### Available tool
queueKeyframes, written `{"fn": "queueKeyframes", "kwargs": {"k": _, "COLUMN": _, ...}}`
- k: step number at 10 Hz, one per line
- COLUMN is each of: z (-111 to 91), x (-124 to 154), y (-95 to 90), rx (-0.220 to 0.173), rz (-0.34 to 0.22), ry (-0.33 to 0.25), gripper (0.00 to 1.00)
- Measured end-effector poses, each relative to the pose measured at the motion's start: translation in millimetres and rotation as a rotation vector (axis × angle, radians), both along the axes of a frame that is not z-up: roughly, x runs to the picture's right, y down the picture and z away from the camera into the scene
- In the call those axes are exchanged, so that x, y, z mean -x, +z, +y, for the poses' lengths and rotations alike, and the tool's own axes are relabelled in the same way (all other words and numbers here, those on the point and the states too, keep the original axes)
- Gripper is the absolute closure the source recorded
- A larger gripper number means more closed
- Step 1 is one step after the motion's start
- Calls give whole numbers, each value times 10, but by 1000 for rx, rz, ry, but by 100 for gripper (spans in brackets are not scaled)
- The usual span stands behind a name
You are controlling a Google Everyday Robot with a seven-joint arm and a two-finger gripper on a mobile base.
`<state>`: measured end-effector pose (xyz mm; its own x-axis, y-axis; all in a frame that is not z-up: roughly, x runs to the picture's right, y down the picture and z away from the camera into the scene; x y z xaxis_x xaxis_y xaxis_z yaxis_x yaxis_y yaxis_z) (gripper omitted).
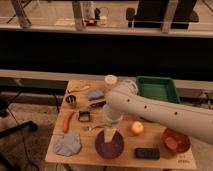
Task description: Place fork in tray
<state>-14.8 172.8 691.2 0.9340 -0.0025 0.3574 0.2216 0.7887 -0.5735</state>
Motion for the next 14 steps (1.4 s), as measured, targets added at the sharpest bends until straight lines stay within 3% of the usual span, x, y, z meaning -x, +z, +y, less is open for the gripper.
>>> {"fn": "queueKeyframes", "kwargs": {"k": 5, "z": -143, "x": 651, "y": 30, "rx": 14, "rz": -36, "ry": 22, "gripper": 20}}
{"fn": "queueKeyframes", "kwargs": {"k": 8, "z": -116, "x": 1018, "y": 67, "rx": -1, "rz": -77, "ry": 37, "gripper": 20}}
{"fn": "queueKeyframes", "kwargs": {"k": 12, "z": 74, "x": 1215, "y": 418, "rx": -4, "rz": -73, "ry": 95, "gripper": 20}}
{"fn": "queueKeyframes", "kwargs": {"k": 14, "z": 93, "x": 1280, "y": 498, "rx": -7, "rz": -63, "ry": 111, "gripper": 20}}
